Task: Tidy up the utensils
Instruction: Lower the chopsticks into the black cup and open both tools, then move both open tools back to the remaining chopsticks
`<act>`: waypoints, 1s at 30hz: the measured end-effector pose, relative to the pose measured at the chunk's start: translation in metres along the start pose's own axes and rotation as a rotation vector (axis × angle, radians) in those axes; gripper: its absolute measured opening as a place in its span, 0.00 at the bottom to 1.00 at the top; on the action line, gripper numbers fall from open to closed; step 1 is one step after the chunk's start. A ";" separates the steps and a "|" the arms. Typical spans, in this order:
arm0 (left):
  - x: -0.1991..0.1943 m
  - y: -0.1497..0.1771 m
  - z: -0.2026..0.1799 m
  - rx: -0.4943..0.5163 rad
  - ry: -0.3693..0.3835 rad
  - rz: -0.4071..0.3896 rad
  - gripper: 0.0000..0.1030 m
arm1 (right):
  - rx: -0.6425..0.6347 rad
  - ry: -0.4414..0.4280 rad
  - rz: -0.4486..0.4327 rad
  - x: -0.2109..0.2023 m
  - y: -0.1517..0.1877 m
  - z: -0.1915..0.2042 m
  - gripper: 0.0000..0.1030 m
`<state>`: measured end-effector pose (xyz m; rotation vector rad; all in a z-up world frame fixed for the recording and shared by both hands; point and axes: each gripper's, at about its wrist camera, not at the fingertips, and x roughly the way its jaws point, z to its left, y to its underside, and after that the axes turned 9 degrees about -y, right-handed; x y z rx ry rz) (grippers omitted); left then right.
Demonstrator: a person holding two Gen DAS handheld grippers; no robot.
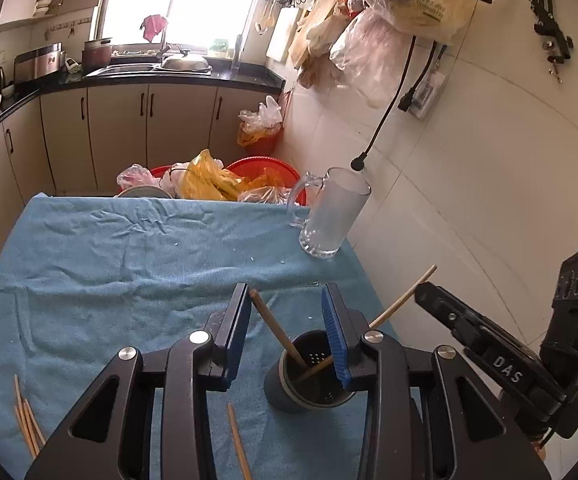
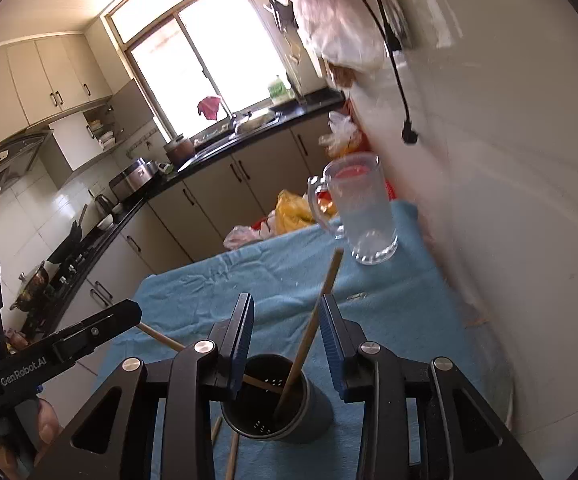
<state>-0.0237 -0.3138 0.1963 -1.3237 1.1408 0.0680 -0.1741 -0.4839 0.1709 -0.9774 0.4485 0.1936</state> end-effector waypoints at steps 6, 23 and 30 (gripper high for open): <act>-0.038 0.004 0.006 0.000 -0.028 -0.093 0.41 | -0.054 0.014 -0.097 -0.046 -0.005 0.018 0.45; -0.150 0.136 0.103 -0.023 -0.276 -0.241 0.75 | -0.270 0.062 -0.221 -0.112 0.139 0.090 1.00; -0.152 0.202 0.177 -0.173 -0.370 -0.104 0.76 | -0.143 -0.025 -0.008 -0.076 0.175 0.084 0.97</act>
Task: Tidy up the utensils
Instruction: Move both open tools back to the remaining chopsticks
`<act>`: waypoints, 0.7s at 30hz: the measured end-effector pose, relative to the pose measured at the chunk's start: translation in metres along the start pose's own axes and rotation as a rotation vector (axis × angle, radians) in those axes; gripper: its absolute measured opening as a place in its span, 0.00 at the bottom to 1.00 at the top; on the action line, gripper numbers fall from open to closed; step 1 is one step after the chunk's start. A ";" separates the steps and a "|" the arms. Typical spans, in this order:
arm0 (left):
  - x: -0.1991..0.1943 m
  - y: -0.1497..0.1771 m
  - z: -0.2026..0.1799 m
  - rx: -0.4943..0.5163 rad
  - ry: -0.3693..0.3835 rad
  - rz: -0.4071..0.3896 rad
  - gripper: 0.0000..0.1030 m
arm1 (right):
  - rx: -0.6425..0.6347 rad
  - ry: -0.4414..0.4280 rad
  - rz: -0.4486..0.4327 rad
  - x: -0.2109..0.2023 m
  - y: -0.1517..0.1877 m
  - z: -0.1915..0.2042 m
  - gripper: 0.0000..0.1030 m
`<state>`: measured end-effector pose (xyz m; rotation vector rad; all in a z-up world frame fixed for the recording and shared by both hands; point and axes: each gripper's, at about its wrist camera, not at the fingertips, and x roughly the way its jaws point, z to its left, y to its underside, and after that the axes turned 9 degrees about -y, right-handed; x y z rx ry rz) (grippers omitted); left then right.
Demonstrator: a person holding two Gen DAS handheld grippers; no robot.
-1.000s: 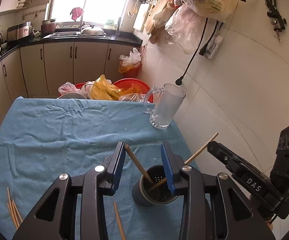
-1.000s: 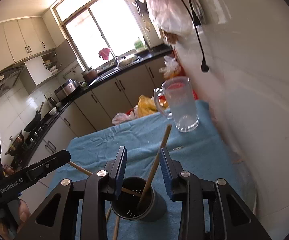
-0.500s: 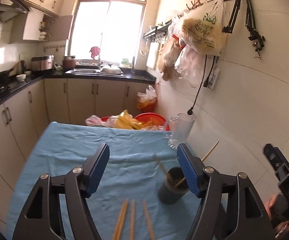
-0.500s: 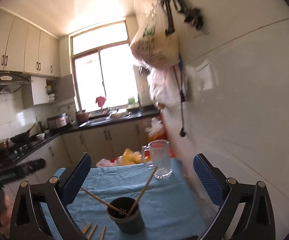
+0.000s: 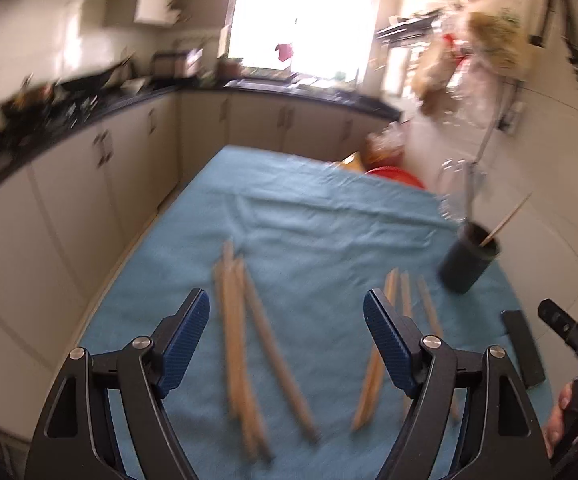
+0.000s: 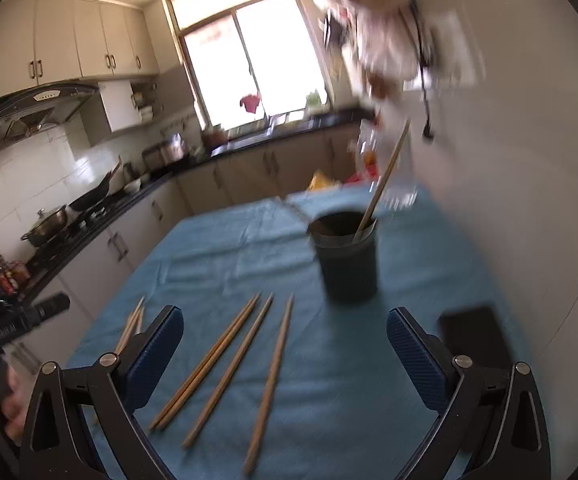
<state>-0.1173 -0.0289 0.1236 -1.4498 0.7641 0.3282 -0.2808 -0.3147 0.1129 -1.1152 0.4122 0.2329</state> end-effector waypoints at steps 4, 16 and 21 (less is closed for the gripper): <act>0.003 0.019 0.026 -0.022 -0.007 0.058 0.76 | 0.141 -0.063 0.177 0.021 0.019 -0.009 0.73; 0.038 0.038 0.060 -0.081 0.019 0.225 0.76 | 0.234 -0.086 0.364 0.052 0.050 -0.008 0.70; 0.062 0.027 0.058 -0.092 0.031 0.263 0.74 | 0.248 -0.076 0.395 0.073 0.044 -0.014 0.70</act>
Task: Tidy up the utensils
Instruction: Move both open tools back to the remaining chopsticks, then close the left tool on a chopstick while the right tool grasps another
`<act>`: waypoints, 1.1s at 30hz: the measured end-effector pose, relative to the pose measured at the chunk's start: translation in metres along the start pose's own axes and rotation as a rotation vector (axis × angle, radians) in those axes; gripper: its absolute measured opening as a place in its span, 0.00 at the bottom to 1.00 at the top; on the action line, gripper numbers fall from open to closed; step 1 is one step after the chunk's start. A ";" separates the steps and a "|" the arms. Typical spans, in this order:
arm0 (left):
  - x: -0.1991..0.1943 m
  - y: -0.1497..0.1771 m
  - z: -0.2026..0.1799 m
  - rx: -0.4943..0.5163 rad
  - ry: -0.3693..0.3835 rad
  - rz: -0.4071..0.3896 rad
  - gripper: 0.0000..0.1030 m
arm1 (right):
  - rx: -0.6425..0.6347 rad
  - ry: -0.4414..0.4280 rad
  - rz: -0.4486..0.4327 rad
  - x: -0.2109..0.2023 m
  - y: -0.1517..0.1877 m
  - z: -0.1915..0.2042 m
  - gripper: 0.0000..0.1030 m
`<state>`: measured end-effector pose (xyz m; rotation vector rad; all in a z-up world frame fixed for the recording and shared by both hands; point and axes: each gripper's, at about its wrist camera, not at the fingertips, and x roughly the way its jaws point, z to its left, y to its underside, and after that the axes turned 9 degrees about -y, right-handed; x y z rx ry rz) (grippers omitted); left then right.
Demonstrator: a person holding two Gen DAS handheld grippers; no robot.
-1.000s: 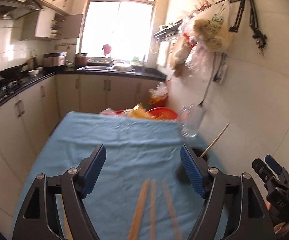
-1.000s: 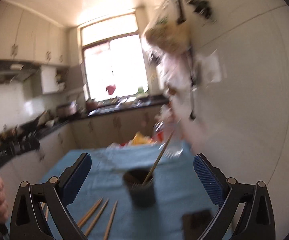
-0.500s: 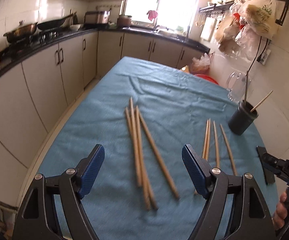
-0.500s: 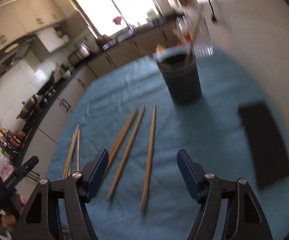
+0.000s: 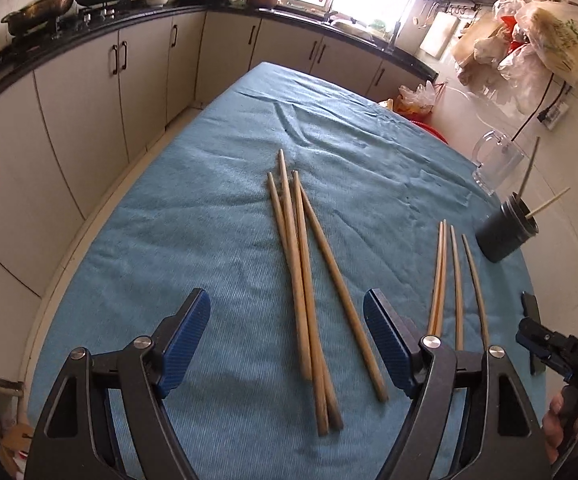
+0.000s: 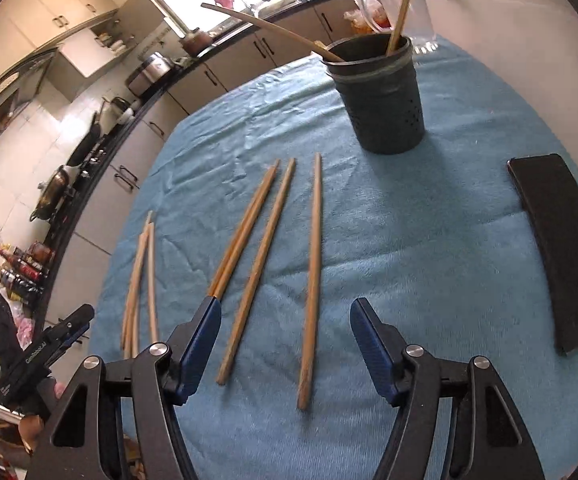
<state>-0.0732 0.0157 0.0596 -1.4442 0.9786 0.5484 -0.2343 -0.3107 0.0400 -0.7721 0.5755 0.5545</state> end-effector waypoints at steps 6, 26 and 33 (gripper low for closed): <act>0.034 -0.038 -0.010 0.014 0.023 0.099 0.54 | 0.053 0.019 0.042 0.022 -0.013 -0.017 0.70; 0.109 -0.101 -0.026 0.065 -0.098 0.203 0.14 | 0.088 0.057 0.026 0.021 -0.024 -0.037 0.70; 0.114 -0.098 -0.027 0.100 -0.116 0.204 0.13 | 0.081 0.074 0.026 0.020 -0.025 -0.035 0.70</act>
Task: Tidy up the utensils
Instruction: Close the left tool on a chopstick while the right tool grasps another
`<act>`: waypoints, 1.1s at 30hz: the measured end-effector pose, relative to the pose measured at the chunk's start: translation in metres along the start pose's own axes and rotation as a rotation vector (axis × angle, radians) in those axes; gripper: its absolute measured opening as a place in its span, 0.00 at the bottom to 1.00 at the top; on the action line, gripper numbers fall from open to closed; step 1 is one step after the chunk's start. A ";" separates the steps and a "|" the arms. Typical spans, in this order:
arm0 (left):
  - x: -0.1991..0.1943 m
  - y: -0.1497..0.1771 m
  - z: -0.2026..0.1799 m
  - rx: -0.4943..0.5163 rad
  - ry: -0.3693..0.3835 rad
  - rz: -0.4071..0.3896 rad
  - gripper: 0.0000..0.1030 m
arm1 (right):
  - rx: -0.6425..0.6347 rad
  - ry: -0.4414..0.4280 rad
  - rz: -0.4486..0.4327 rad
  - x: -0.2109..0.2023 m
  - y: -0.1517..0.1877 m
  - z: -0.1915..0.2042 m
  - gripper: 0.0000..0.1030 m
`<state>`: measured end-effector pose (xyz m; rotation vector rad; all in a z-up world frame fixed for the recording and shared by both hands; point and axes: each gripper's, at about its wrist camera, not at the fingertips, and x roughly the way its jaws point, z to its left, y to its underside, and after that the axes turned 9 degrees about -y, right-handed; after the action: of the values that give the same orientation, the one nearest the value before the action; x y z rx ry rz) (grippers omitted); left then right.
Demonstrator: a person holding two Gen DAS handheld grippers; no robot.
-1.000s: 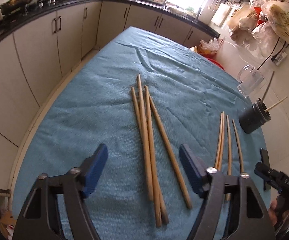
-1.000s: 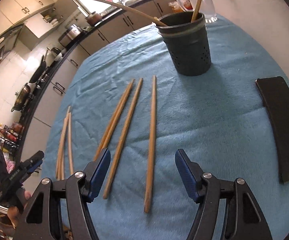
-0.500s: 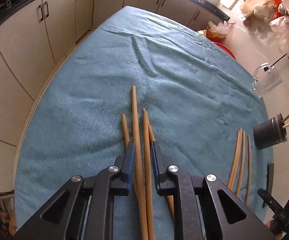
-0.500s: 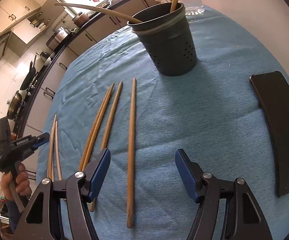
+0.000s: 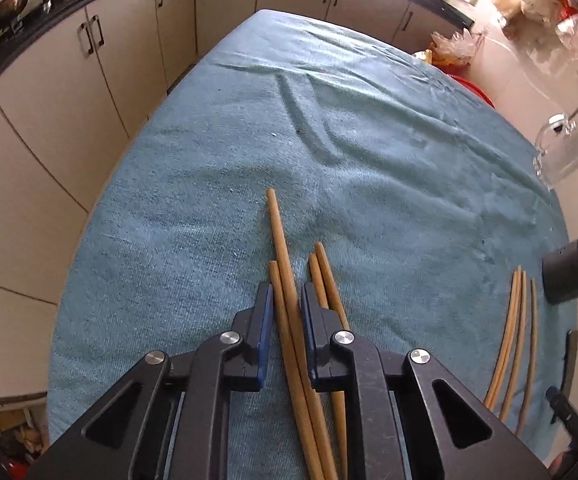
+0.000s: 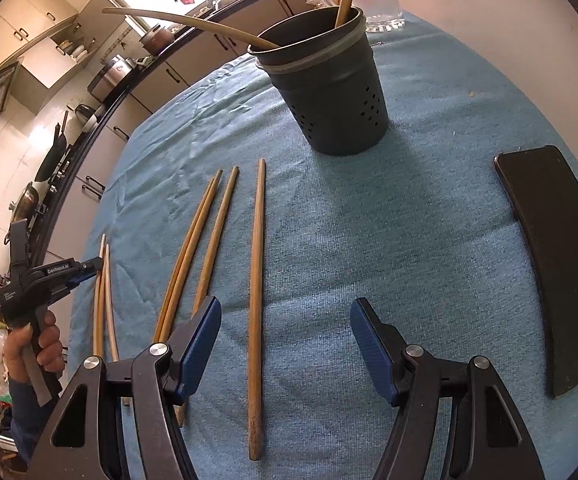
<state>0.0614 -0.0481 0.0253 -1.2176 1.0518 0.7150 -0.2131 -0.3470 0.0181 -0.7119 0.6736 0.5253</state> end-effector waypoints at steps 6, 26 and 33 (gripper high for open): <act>-0.004 0.009 -0.003 0.016 -0.010 -0.018 0.11 | -0.016 0.033 0.012 0.007 -0.006 0.007 0.70; -0.013 0.037 0.013 0.009 0.054 -0.005 0.07 | -0.016 0.078 0.031 0.020 -0.013 0.007 0.70; -0.019 0.056 -0.009 0.085 -0.078 -0.074 0.07 | -0.061 0.129 0.053 0.037 -0.029 0.015 0.57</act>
<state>0.0020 -0.0420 0.0213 -1.1412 0.9585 0.6492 -0.1642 -0.3470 0.0126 -0.7923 0.8011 0.5538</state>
